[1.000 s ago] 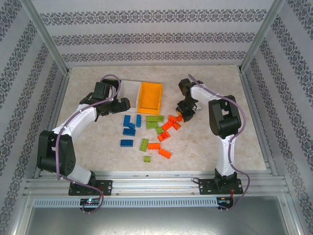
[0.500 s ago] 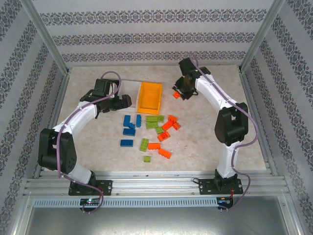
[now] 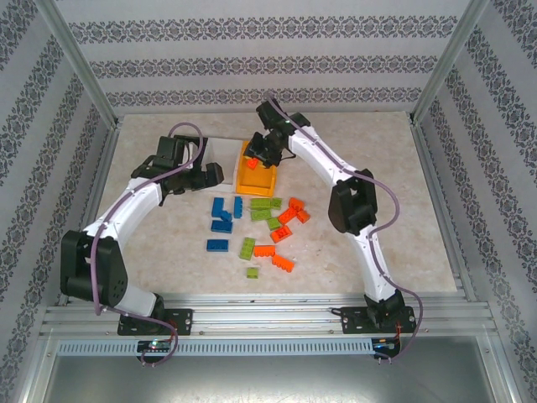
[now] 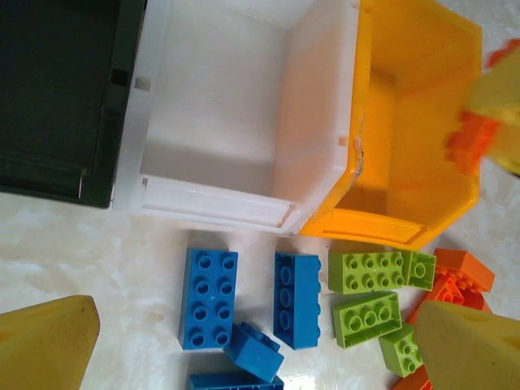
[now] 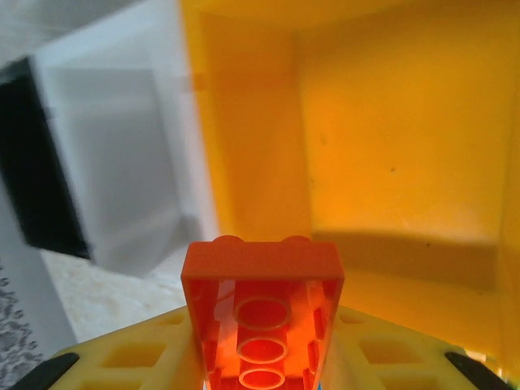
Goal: Sort the legos into containers by color
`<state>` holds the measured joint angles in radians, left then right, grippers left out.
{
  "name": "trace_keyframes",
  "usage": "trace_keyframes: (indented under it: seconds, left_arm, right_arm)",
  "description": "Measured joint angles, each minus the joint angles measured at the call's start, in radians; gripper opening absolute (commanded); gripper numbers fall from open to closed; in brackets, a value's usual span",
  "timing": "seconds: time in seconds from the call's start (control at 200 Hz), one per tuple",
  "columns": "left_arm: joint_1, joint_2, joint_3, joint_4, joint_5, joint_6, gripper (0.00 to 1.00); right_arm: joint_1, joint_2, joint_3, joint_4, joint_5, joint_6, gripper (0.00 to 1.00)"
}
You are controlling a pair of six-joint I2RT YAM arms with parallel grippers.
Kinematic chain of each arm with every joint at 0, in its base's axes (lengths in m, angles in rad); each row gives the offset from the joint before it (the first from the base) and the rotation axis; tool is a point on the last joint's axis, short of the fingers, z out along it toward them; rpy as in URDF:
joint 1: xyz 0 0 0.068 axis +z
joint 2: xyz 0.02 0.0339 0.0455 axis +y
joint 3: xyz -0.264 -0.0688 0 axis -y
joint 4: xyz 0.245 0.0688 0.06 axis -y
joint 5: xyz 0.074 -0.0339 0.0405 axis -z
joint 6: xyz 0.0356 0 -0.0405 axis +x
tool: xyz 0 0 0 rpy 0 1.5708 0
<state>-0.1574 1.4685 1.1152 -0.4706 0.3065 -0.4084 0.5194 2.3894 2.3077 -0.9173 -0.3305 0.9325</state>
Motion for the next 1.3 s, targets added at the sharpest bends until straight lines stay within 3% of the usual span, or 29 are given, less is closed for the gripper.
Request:
trace_keyframes:
  seconds: [0.635, 0.994, 1.299]
  left_arm:
    - [0.003, -0.027, -0.025, -0.023, 0.000, -0.008, 1.00]
    - [0.003, -0.023, -0.025, -0.023, 0.001, -0.019, 1.00]
    - [0.003, -0.008, -0.025, -0.019, 0.010, -0.033, 1.00]
  right_arm:
    - [-0.037, 0.050, 0.000, -0.069, 0.002, -0.050, 0.41]
    - [-0.108, 0.051, -0.006, -0.135, 0.080, -0.103, 0.43]
    - [-0.136, 0.051, -0.009, -0.157, 0.107, -0.137, 0.56]
